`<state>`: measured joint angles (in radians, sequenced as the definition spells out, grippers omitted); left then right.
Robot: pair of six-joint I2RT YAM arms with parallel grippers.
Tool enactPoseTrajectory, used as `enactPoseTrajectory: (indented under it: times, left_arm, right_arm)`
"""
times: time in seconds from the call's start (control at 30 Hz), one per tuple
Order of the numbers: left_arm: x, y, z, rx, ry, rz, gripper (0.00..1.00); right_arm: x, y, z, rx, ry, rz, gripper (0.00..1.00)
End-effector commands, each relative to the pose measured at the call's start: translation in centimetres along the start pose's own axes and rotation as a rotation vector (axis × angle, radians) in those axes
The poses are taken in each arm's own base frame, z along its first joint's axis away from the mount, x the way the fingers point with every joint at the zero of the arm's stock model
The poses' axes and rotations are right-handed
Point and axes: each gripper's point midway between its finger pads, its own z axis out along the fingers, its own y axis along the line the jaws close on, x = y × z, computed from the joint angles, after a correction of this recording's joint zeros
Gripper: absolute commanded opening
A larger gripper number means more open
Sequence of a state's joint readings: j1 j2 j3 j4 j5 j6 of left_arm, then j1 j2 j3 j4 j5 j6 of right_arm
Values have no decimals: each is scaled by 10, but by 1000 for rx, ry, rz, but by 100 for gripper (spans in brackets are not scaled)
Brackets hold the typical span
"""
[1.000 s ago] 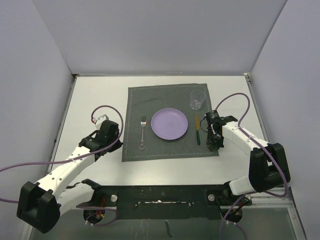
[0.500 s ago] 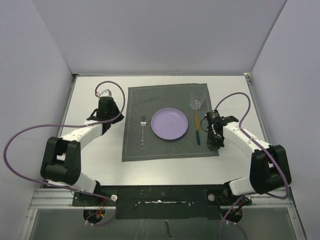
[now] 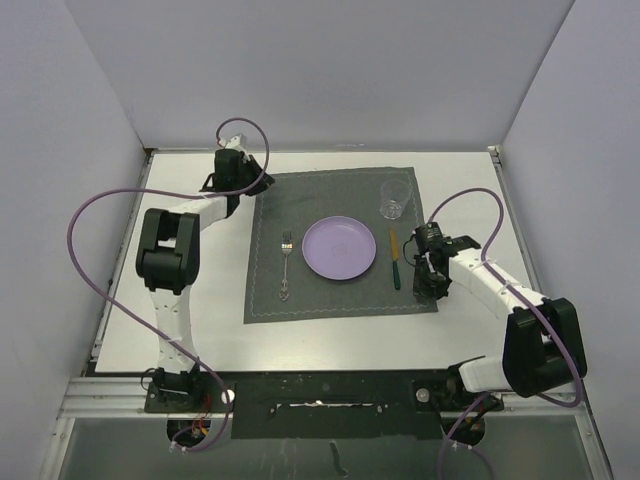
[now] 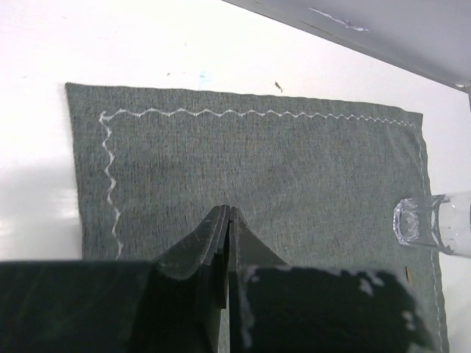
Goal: Set the dinner table for one person
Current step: Adjust the napkin at the center of the board.
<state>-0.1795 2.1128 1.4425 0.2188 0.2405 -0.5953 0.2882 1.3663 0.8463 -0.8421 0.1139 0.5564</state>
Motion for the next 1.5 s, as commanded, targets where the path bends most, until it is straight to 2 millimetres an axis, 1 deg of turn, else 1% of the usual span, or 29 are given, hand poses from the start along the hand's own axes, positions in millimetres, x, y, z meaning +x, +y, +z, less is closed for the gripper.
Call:
enactPoseTrajectory:
  times: [0.0,0.13,0.23,0.47,0.6,0.73,1.2,1.47]
  left_arm:
    - [-16,-9,26,64,-18,-4,0]
    - [-14,-1,38,43,-7,-6,0]
    - [-13,3,44,24,4,-6,0]
    - [-7,16,48,-44,33,-26,0]
    - [1,28,50,-98,63,-46,0]
    - [6,35,53,-131,80,-55,0]
    - [12,45,70,-156,106,-76,0]
    - [14,51,73,-178,120,-78,0]
  right_arm:
    - [-7,4,0,-23,-14,-8,0]
    - [-8,5,2,-19,-6,-18,0]
    - [-9,5,4,-11,0,-23,0]
    - [-9,5,6,-11,9,-26,0]
    - [-9,5,6,-11,11,-27,0]
    - [-10,5,5,-10,11,-27,0]
    - [-14,0,1,-2,7,-21,0]
    - [-14,-2,2,2,15,-16,0]
